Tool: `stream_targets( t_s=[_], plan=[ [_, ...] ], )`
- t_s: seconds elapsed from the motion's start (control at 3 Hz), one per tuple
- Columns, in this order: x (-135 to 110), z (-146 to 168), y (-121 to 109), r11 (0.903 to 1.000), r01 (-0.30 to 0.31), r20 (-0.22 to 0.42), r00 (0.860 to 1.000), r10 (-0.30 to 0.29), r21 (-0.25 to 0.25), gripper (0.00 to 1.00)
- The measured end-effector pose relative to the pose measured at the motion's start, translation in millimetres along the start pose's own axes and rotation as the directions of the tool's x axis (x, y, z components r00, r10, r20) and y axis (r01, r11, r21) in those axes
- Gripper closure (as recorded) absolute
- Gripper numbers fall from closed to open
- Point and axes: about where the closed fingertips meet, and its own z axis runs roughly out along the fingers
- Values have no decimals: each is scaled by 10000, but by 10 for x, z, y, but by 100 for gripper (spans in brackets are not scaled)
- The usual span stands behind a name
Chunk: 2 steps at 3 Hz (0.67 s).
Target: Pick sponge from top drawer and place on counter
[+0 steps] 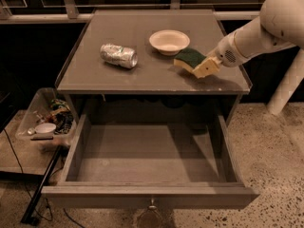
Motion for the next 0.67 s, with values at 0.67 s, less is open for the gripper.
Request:
stream_targets(
  t_s=[0.67],
  plan=[
    [48, 106, 18, 9999, -23, -223, 9997, 20, -137, 82]
  ],
)
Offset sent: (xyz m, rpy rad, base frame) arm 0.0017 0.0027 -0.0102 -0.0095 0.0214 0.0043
